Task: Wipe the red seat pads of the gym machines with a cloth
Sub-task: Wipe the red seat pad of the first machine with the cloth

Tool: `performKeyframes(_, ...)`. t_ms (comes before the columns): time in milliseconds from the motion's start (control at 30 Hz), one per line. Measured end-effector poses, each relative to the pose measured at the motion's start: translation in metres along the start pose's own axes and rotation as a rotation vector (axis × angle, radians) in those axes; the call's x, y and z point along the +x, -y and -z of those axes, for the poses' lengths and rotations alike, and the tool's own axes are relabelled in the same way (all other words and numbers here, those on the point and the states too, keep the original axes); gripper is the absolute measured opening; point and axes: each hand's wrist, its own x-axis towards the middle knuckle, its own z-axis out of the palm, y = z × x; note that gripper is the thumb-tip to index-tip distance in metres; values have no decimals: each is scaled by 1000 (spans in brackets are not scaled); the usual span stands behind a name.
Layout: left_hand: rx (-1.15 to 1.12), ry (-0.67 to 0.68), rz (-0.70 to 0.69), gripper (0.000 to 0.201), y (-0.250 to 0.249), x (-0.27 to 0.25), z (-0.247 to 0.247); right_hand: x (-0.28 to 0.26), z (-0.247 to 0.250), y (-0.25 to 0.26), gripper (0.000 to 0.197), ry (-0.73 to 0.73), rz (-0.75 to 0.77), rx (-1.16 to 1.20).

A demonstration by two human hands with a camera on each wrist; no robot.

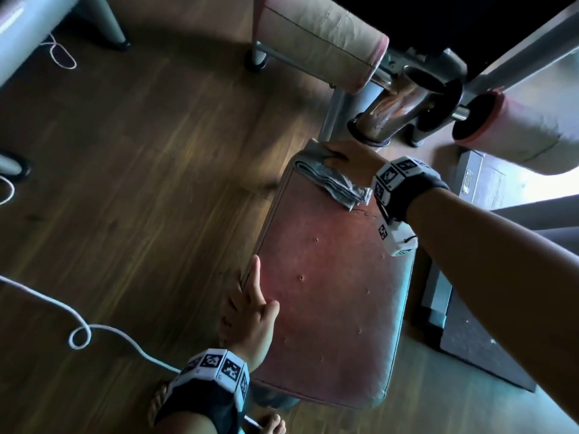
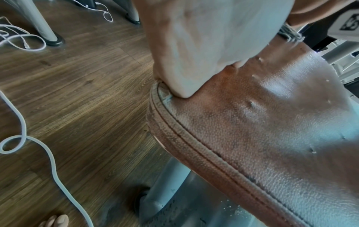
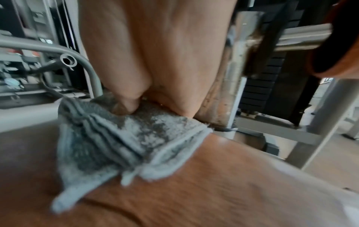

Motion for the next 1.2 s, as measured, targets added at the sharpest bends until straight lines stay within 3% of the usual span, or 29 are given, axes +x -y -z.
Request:
performKeyframes(233, -44, 62, -3, 76, -5, -4, 8, -26, -3, -6, 23, -148, -86, 35)
performKeyframes(433, -5, 28, 38, 73, -7, -2, 6, -118, -3, -67, 28, -378, -317, 10)
performKeyframes(533, -36, 12, -14, 76, -4, -1, 6, -170, -24, -79, 34, -493, -203, -36)
performKeyframes(600, -31, 0, -60, 80, -1, -1, 6, -198, -51, -72, 42, -485, -122, -123)
performKeyframes(700, -63, 17, -27, 80, -5, -1, 7, -224, -85, -47, 59, -432, -180, -179)
performKeyframes(867, -84, 1, 26, 79, -9, -2, 6, -223, -98, -16, 47, -418, -301, -150)
performKeyframes(1200, -147, 21, -104, 75, -7, -2, 9, -205, -97, -17, 52, -464, -329, -108)
